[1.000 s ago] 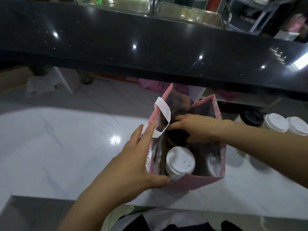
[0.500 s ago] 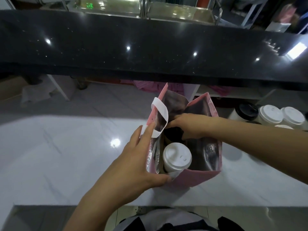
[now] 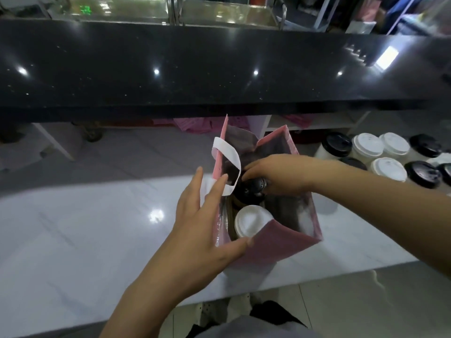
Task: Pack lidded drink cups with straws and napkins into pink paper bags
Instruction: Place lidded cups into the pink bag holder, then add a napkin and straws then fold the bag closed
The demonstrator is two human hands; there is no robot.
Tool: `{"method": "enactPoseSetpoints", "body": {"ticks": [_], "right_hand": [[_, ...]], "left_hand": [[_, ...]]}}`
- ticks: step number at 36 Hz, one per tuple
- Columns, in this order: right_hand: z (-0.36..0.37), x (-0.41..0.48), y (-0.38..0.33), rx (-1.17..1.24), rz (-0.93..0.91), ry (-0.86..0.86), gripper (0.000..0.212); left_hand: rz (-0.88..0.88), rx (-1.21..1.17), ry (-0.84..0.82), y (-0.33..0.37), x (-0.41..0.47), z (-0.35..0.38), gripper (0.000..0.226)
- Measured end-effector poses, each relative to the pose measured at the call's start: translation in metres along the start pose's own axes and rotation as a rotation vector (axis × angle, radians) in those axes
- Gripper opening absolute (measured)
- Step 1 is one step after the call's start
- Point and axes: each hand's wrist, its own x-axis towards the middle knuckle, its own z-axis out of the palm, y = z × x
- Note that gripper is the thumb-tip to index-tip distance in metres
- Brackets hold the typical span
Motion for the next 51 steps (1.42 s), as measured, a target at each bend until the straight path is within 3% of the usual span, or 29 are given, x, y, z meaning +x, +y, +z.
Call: {"method": "enactPoseSetpoints", "body": {"ticks": [3, 7, 16, 22, 27, 32, 35, 43, 51], "right_hand": [[-0.021, -0.043, -0.012, 0.109, 0.09, 0.077, 0.047], [-0.028, -0.108, -0.016, 0.287, 0.198, 0.338, 0.046], [0.071, -0.216, 0.004, 0.663, 0.532, 0.923, 0.061], [0.144, -0.267, 0.046, 0.668, 0.733, 0.933, 0.078], [0.215, -0.317, 0.085, 0.771, 0.891, 0.851, 0.075], [0.28, -0.374, 0.127, 0.803, 0.967, 0.731, 0.081], [0.299, -0.407, 0.154, 0.847, 0.966, 0.718, 0.072], [0.319, -0.461, 0.219, 0.997, 1.006, 0.726, 0.073], [0.35, -0.476, 0.287, 1.167, 1.04, 0.723, 0.073]], "left_hand": [[0.044, 0.001, -0.029, 0.002, 0.003, -0.002, 0.098], [0.069, 0.079, -0.027, 0.019, 0.012, -0.004, 0.096], [0.153, 0.389, 0.193, 0.107, 0.026, 0.043, 0.102], [0.372, 0.414, 0.225, 0.161, 0.028, 0.149, 0.102], [0.29, 0.559, 0.039, 0.185, 0.044, 0.247, 0.103], [0.214, 0.594, -0.143, 0.202, 0.058, 0.34, 0.104], [0.181, 0.615, -0.208, 0.213, 0.064, 0.386, 0.103], [0.199, 0.621, -0.327, 0.269, 0.087, 0.443, 0.101], [0.249, 0.592, -0.401, 0.332, 0.166, 0.505, 0.098]]}}
